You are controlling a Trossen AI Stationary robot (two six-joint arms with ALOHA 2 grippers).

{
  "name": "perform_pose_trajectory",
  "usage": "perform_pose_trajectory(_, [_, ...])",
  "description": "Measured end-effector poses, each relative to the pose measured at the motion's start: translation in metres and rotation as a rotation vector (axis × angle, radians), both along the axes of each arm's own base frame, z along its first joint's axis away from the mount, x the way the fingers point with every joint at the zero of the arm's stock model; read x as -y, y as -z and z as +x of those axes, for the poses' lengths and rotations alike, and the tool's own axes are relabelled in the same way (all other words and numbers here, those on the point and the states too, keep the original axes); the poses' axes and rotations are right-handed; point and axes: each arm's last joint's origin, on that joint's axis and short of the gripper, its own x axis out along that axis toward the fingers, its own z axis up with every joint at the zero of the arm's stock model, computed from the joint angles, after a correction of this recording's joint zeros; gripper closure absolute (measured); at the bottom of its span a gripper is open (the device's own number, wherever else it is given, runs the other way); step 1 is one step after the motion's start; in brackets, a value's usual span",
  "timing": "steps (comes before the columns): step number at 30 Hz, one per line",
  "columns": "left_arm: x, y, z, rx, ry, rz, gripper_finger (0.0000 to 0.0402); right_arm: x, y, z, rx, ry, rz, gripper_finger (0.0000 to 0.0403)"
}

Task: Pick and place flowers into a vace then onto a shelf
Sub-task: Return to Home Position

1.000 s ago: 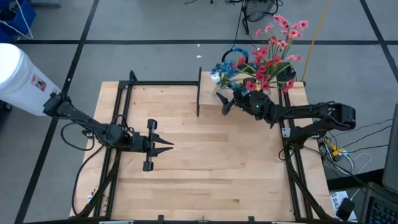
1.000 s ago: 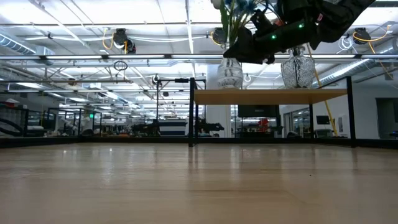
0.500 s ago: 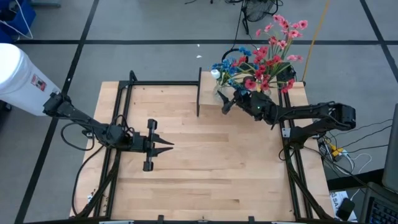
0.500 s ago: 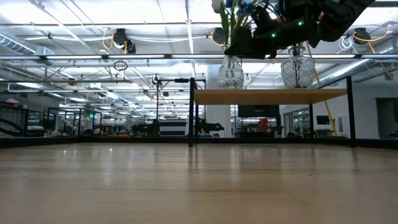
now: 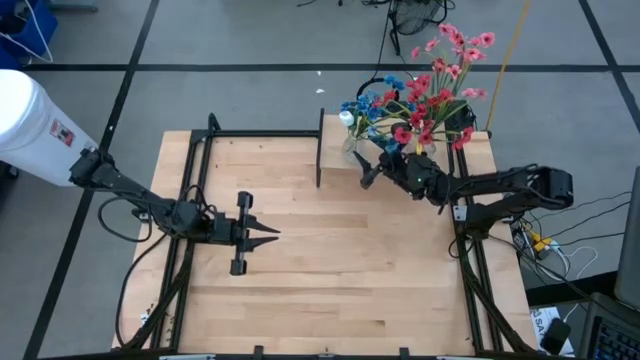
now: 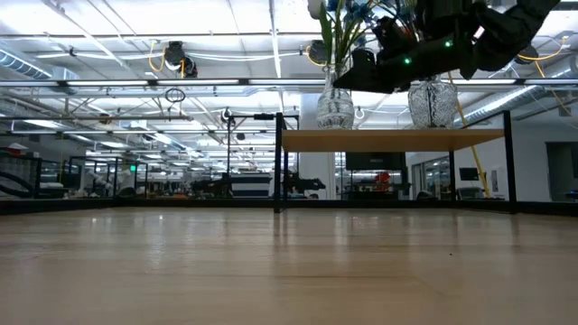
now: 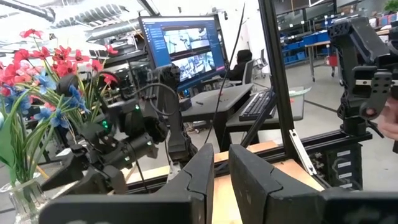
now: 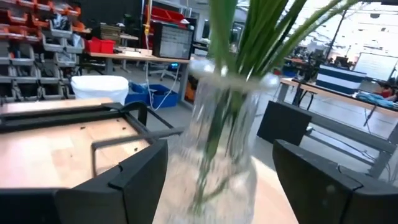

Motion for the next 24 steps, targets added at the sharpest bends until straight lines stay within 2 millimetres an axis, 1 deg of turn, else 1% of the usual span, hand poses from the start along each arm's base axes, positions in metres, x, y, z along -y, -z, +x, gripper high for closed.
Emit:
perform_pose_trajectory(5, [-0.002,0.001,0.001,-0.008,-0.015,0.003,0.0344,-0.012,0.01,-0.004,0.02,-0.044,-0.003,0.0124])
perform_pose_trajectory(10, [-0.005,0.003,0.001,-0.03,-0.126,-0.022,0.0344,-0.034,0.02,-0.008,0.001,-0.13,0.002,0.0124])
perform_pose_trajectory(13, [-0.006,0.009,0.002,-0.09,-0.139,-0.02,0.0344,-0.05,0.022,-0.014,0.02,-0.193,0.018,0.0124])
perform_pose_trajectory(15, [-0.008,0.014,0.004,-0.135,-0.142,-0.007,0.0344,-0.06,0.024,-0.021,0.047,-0.24,0.057,0.0124])
perform_pose_trajectory(17, [-0.01,0.017,0.008,-0.152,-0.131,-0.026,0.0344,-0.07,0.028,-0.03,0.075,-0.328,0.101,0.0124])
perform_pose_trajectory(22, [-0.011,0.028,0.021,-0.202,0.036,0.008,0.0344,-0.089,0.048,-0.056,0.052,-0.594,0.148,0.0124])
perform_pose_trajectory(24, [-0.013,0.034,0.027,-0.229,0.03,0.01,0.0344,-0.094,0.055,-0.069,0.055,-0.658,0.159,0.0124])
